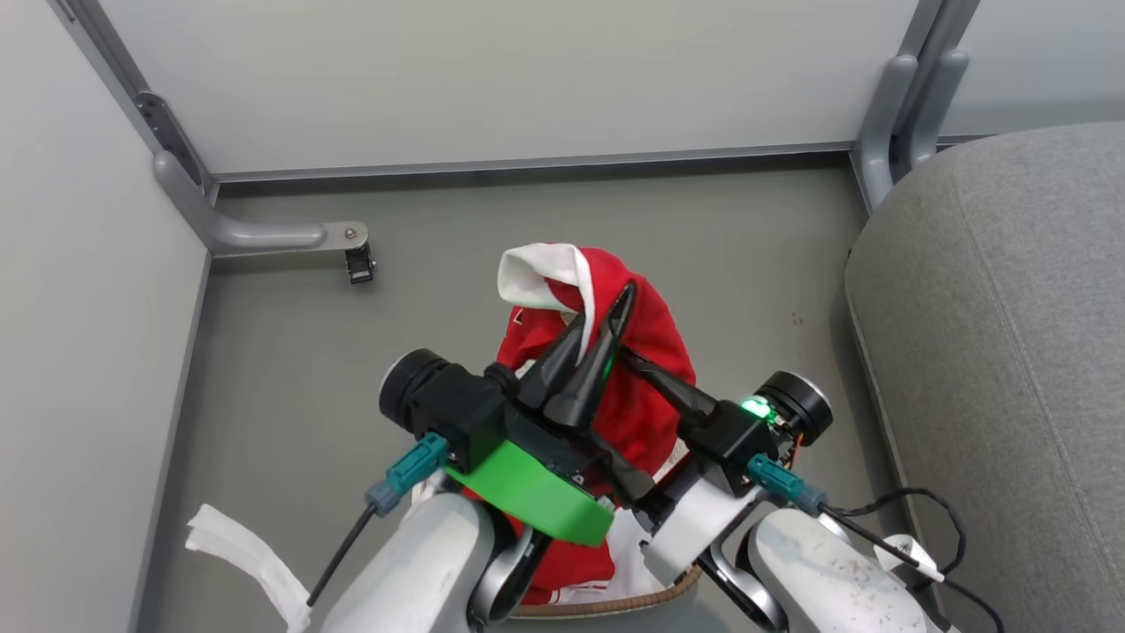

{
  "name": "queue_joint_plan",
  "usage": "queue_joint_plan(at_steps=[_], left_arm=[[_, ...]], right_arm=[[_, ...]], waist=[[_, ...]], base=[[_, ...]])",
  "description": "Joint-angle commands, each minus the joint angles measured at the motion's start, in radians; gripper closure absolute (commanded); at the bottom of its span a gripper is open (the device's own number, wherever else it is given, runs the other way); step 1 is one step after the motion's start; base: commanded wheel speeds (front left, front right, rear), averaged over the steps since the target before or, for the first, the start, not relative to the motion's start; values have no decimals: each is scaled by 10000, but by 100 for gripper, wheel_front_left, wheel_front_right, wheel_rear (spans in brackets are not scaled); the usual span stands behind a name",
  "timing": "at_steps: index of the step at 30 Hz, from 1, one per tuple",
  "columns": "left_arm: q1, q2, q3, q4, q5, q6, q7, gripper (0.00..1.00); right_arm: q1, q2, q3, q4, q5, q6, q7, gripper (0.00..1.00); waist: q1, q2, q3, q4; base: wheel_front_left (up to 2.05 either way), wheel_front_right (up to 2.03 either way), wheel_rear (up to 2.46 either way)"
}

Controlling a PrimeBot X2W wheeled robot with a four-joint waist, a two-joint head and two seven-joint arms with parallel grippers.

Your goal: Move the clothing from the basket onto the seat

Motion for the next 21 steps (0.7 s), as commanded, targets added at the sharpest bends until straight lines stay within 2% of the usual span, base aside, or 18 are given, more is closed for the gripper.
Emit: queue_joint_plan(at_steps=[1, 11, 16, 17, 18, 19, 20, 21], left_arm=[[120, -28, -68, -1, -99, -39, -6, 100], [11, -84, -655, -40, -334, -39, -6, 100], [-112, -101, -877, -60, -460, -39, -6, 100], [-129, -100, -887, -52, -472, -39, -6, 100], [-136, -102, -892, -45, -485, -39, -6, 100], [-142, -105, -897, -34, -506, -39, -6, 100], [-143, -107, -895, -27, -524, -39, -6, 100], [-144, -109, -887, -17, -540, -39, -6, 100]], right_arm=[[-186, 2, -11, 82, -131, -10, -48, 0], [-540, 196, -103, 1112, -670, -10, -50, 0], [-776, 232, -17, 1942, -465, -9, -46, 0], [-795, 230, 18, 2130, -339, -10, -48, 15], [-848, 227, 58, 2232, -241, -10, -48, 50], [-919, 228, 108, 2319, -115, -10, -48, 92], [-971, 230, 140, 2369, -54, -10, -46, 100], [-997, 226, 145, 2399, 45, -10, -46, 100]], waist=[[0, 0, 0, 44], [0, 0, 10, 216], [0, 0, -2, 340], [0, 0, -8, 363], [0, 0, -6, 381], [0, 0, 0, 404], [0, 0, 7, 419], [0, 0, 13, 433]], base=[[0, 0, 0], [0, 0, 0], [0, 0, 0], [0, 0, 0], [0, 0, 0], [0, 0, 0], [0, 0, 0], [0, 0, 0]])
